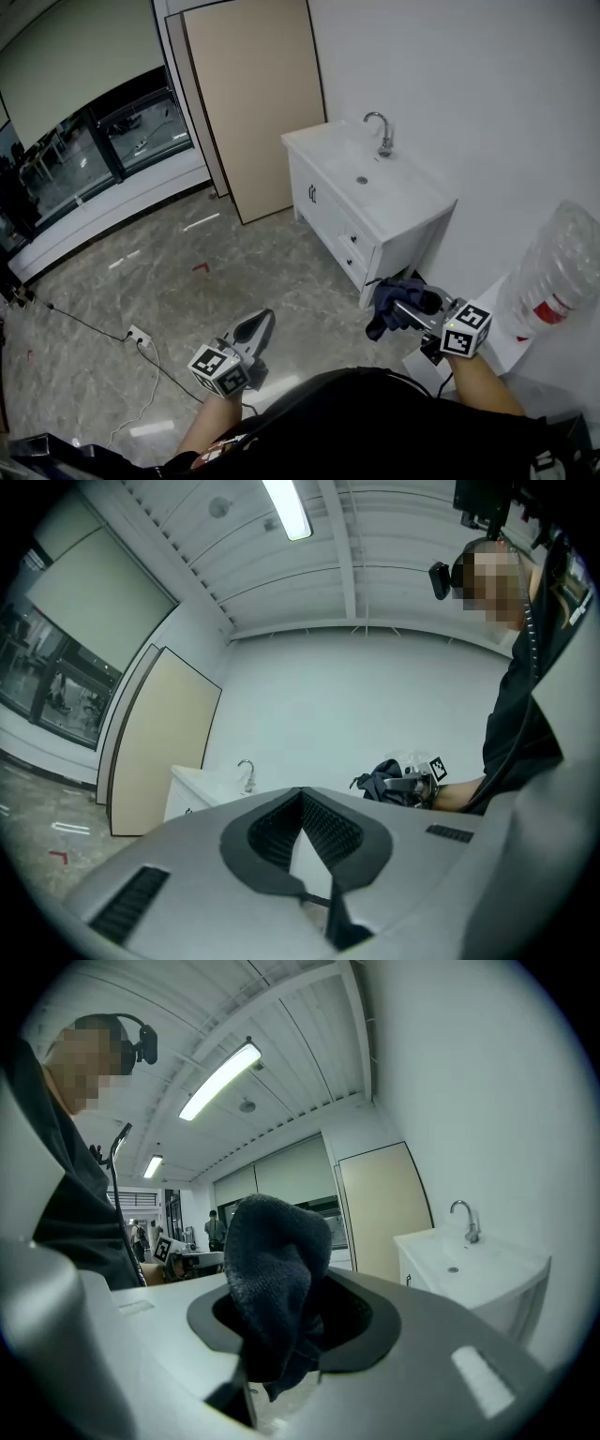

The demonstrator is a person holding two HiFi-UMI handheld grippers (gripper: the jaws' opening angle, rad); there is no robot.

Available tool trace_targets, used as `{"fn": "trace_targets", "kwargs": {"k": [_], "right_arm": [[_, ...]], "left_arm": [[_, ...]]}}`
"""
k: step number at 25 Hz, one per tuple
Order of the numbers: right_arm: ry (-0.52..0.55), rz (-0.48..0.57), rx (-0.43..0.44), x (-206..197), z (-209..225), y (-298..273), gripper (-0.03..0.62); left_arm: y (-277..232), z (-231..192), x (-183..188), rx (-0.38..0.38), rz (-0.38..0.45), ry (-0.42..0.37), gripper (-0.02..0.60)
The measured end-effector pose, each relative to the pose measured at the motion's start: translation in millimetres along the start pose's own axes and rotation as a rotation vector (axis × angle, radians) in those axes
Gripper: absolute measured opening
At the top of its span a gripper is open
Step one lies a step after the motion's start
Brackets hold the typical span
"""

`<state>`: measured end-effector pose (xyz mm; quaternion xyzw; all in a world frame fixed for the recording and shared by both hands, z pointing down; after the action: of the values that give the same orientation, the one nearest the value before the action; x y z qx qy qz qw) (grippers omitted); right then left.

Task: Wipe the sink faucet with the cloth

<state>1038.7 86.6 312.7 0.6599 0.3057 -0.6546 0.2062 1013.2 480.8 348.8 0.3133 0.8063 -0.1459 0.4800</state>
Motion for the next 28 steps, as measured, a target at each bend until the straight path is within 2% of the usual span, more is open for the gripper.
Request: {"fn": "trace_targets", "kwargs": {"k": [7, 18, 23, 28], "right_arm": [[-0.025, -0.024, -0.012, 3, -13, -38, 0.150], [-0.079, -0.037, -0.079, 10, -51, -124, 0.150], [-0.079, -0.063, -0.060, 12, -42, -154, 0.150], [-0.092, -0.046, -0.039, 9, 2, -181, 0.150]], "left_arm": [[31, -22, 17, 0.011, -0.010, 0.003, 0.000], [130, -111, 57, 0.091, -0.024, -0.018, 0.000], [126, -134, 61, 0.091, -0.023, 0.015, 0.000], [98, -149, 66, 0.116, -0.039, 0.003, 0.002]]}}
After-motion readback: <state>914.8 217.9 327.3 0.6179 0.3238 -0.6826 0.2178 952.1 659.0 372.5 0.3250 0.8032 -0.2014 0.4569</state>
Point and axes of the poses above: the fingertips, and each gripper's own axes: y backward along the fingers, z to its right, x out of its top, the point moved 9 cm from there along y, backward along the fingers, and after that the axes turned 14 degrees about y, right-handed, at the moved point
